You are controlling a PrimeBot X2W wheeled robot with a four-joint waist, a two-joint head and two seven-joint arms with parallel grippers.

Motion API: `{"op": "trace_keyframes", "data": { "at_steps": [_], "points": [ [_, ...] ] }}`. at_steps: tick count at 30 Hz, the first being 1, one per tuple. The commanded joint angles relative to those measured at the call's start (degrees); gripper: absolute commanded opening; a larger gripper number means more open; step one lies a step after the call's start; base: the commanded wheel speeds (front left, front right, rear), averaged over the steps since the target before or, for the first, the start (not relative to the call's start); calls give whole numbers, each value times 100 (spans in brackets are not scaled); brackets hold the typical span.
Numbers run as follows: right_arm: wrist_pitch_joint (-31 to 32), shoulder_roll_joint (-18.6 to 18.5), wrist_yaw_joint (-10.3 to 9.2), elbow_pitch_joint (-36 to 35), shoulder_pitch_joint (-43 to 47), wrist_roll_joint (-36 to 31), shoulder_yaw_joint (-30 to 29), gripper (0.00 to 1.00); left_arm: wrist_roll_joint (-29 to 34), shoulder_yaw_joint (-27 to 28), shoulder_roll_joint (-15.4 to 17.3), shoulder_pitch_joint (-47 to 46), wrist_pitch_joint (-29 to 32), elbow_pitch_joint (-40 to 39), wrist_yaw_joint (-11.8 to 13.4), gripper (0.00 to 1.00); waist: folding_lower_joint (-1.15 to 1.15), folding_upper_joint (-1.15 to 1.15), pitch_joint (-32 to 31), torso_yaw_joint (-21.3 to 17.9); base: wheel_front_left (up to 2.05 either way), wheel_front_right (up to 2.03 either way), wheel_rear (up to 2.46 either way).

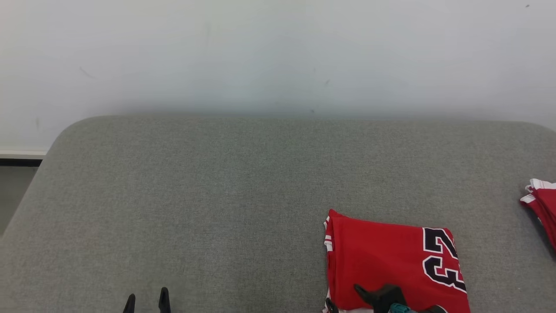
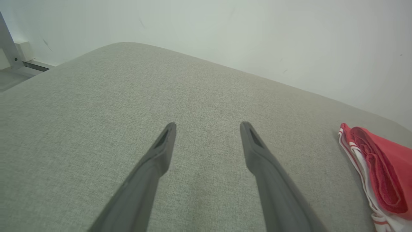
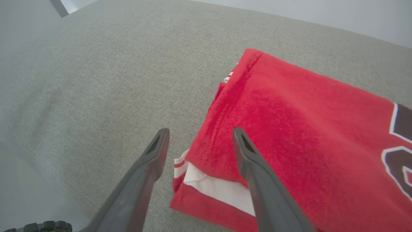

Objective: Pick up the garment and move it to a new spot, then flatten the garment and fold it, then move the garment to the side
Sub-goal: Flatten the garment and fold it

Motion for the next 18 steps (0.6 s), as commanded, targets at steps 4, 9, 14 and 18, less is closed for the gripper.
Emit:
{"op": "trace_keyframes", "data": {
  "at_steps": [4,9,14,18],
  "points": [
    [77,-5,-2,50,29,-162,-52,100,-21,-8,45,-50,-14,23,-24,100,0,0,22,129,0,0,0],
    [124,-6,-2,50,63,-307,-203,100,-30,-26,57,-46,-17,35,-18,100,0,0,27,210,0,0,0],
    [100,-5,-2,217,-15,-380,-271,100,-31,-38,69,-70,-23,30,-18,100,0,0,34,272,0,0,0],
    [61,-6,-2,334,-97,-418,-315,100,-51,-25,86,-88,-32,52,-34,100,0,0,52,304,0,0,0]
  ]
}}
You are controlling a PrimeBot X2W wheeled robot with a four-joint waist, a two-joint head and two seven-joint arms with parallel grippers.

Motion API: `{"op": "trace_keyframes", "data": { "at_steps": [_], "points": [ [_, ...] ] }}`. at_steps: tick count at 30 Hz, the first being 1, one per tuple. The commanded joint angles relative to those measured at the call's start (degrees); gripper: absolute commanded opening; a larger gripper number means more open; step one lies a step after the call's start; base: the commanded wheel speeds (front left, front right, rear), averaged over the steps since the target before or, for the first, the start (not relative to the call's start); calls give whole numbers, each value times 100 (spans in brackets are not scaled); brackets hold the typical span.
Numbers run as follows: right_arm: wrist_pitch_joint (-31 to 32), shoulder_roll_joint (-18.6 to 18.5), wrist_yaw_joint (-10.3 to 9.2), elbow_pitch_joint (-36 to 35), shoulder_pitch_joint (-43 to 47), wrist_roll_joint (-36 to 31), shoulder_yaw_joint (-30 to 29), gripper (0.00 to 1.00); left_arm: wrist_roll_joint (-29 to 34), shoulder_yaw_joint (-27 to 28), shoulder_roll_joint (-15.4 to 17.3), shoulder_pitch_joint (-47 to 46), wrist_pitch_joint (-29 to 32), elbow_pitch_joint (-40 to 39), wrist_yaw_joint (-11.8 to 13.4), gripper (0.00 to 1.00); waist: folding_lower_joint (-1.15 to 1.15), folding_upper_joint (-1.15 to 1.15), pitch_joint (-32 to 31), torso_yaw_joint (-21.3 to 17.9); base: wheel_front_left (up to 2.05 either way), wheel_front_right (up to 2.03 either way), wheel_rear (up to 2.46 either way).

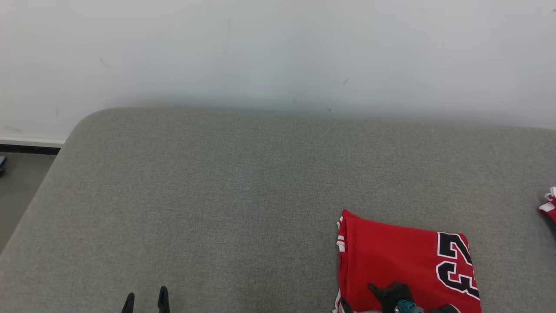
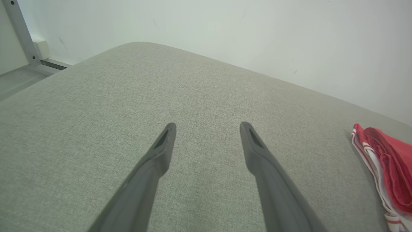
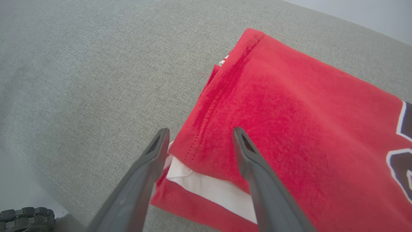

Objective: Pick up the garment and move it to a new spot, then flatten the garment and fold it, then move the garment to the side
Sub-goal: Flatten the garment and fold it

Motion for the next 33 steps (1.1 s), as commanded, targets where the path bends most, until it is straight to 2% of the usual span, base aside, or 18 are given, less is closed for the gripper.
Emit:
{"op": "trace_keyframes", "data": {
  "at_steps": [1,6,8,9,10,12,27,28,29,33],
  "points": [
    [-46,-7,-2,59,-78,-37,-32,100,-47,5,20,-70,-36,25,-7,100,0,0,12,22,0,0,0],
    [-76,-7,-2,183,-179,-54,-51,100,-57,9,24,-100,-42,64,-28,100,0,0,31,61,0,0,0],
    [-84,-6,-2,232,-200,-63,-38,52,-59,11,23,-107,-47,79,-34,100,0,0,34,75,0,0,0],
    [-84,-6,-2,232,-200,-63,-38,52,-59,11,23,-107,-47,79,-34,100,0,0,34,75,0,0,0],
    [-88,-7,-2,261,-210,-64,-31,30,-60,11,23,-110,-48,87,-37,100,0,0,35,81,0,0,0],
    [-71,-7,-2,303,-228,-53,-15,0,-59,9,20,-115,-52,100,-44,100,0,0,36,93,0,0,0],
    [295,-6,-2,194,-16,234,522,0,-81,62,4,-131,-63,153,-49,100,0,0,82,3,0,0,0],
    [298,-6,-2,188,-17,234,513,44,-77,65,4,-135,-60,156,-54,100,0,0,87,-5,0,0,0],
    [276,-6,-2,174,-19,267,497,100,-76,68,2,-137,-61,160,-59,100,0,0,90,-14,0,0,0],
    [188,-7,-2,58,-66,422,519,100,-74,94,-3,-140,-65,176,-66,100,0,0,91,-67,0,0,0]
  ]
}}
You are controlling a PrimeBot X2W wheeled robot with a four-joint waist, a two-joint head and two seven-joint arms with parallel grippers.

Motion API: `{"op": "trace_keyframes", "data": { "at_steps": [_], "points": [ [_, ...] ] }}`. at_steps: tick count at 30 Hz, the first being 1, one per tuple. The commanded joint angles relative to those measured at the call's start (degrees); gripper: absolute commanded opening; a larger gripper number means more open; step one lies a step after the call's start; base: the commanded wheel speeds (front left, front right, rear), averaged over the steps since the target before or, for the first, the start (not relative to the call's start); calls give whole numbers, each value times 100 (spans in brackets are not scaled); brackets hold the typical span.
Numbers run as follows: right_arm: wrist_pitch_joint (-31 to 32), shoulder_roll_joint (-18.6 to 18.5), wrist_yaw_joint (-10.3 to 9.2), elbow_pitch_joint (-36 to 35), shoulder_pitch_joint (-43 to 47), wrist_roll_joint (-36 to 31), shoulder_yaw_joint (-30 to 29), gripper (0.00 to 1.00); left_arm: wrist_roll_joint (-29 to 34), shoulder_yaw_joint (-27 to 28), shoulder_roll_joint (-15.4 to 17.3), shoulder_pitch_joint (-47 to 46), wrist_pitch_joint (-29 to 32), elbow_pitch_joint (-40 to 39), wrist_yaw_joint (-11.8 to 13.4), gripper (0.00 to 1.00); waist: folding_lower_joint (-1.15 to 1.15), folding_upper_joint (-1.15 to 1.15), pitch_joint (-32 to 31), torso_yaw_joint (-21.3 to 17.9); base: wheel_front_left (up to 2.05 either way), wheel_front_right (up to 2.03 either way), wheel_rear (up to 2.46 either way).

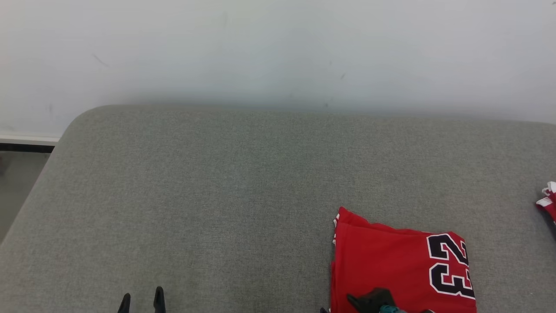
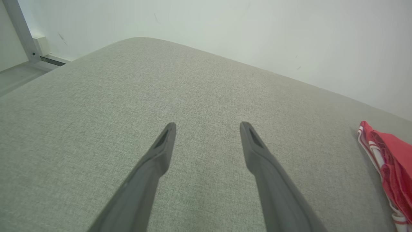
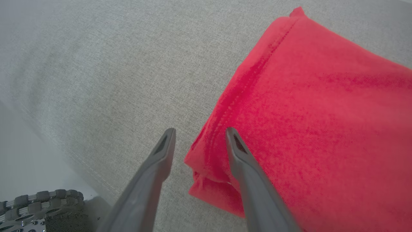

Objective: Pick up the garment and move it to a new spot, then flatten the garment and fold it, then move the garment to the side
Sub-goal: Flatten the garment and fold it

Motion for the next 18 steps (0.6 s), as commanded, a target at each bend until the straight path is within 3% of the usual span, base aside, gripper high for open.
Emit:
{"op": "trace_keyframes", "data": {
  "at_steps": [1,7,18],
  "points": [
    [-85,-7,-2,-97,-5,119,-16,100,-59,30,-1,-48,-32,17,-6,100,0,0,-14,-39,0,0,0],
    [-408,-7,-2,-691,214,601,-400,100,23,228,-36,55,-30,-107,40,100,0,0,-106,-246,0,0,0],
    [-1502,-6,-2,-1485,504,457,-1741,100,385,704,-289,190,-28,-425,-209,100,0,0,-225,-732,0,0,0]
  ]
}}
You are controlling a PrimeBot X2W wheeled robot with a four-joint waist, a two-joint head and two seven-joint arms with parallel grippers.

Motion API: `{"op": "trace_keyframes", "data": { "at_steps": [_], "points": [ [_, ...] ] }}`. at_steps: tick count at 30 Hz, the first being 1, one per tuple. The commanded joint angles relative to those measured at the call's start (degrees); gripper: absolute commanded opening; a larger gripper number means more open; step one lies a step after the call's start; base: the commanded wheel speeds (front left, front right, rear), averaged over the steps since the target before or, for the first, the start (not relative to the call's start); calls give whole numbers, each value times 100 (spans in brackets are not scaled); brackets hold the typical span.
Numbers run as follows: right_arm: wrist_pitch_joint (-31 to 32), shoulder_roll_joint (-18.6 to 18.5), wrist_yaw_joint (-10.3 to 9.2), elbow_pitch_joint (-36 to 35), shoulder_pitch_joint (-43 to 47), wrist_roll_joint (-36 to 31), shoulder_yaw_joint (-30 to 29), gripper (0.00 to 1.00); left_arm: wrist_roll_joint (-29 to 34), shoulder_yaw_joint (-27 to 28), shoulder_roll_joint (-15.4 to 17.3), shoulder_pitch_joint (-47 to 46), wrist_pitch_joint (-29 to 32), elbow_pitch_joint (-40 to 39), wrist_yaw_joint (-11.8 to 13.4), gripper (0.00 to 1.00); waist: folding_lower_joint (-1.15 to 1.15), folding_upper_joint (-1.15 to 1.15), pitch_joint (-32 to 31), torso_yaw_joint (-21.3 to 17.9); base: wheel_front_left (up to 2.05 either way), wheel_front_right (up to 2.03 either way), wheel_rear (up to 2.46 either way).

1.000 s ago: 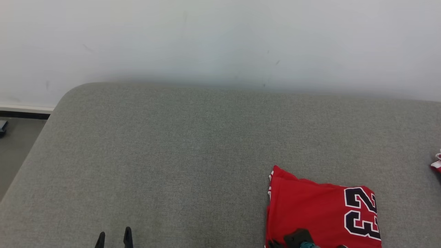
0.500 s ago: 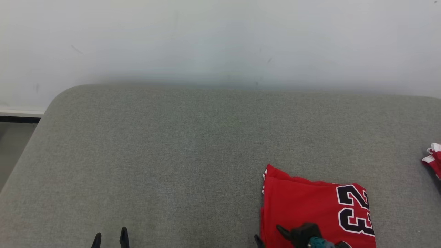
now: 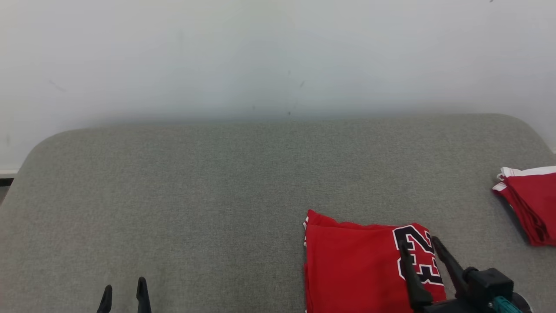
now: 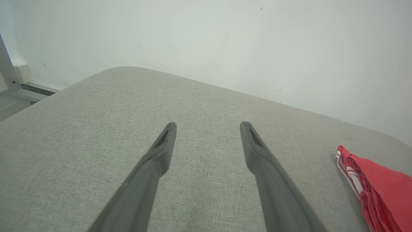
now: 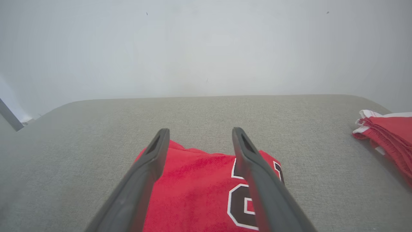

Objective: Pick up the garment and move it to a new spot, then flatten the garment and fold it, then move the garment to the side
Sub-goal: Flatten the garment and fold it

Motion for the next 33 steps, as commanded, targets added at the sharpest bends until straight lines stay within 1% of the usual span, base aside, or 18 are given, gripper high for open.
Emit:
{"op": "trace_keyframes", "data": {
  "at_steps": [1,3,5,7,9,15,22,26,33],
  "points": [
    [-149,-4,-2,-12,62,-94,-184,100,72,78,-56,67,-11,4,-67,100,0,0,-74,-141,0,0,0],
    [-202,-4,-2,6,68,-135,-290,100,106,111,-86,73,-11,14,-88,100,0,0,-87,-166,0,0,0],
    [-348,-4,-2,28,60,-247,-432,100,172,186,-149,78,-11,43,-160,100,0,0,-117,-216,0,0,0],
    [-470,-126,-2,88,69,-397,-485,100,239,258,-201,76,-11,47,-239,100,0,0,-143,-259,0,0,0],
    [-607,-195,-2,167,59,-398,-545,100,331,323,-251,66,-11,55,-326,100,0,0,-164,-289,0,0,0],
    [-1068,-494,-2,510,-99,-282,-452,100,560,586,-400,117,-11,83,-490,100,0,0,-246,-382,0,0,0],
    [-1309,-702,-2,992,-334,-137,-237,100,844,902,-499,189,-11,225,-666,100,0,0,-328,-391,0,0,0],
    [-1377,-718,-2,1153,-392,-49,-189,100,953,1059,-533,202,-11,291,-727,100,0,0,-347,-366,0,0,0],
    [-1433,-622,-2,1321,-412,7,-185,100,1068,1223,-568,208,-12,308,-779,100,0,0,-358,-350,0,0,0]
  ]
}}
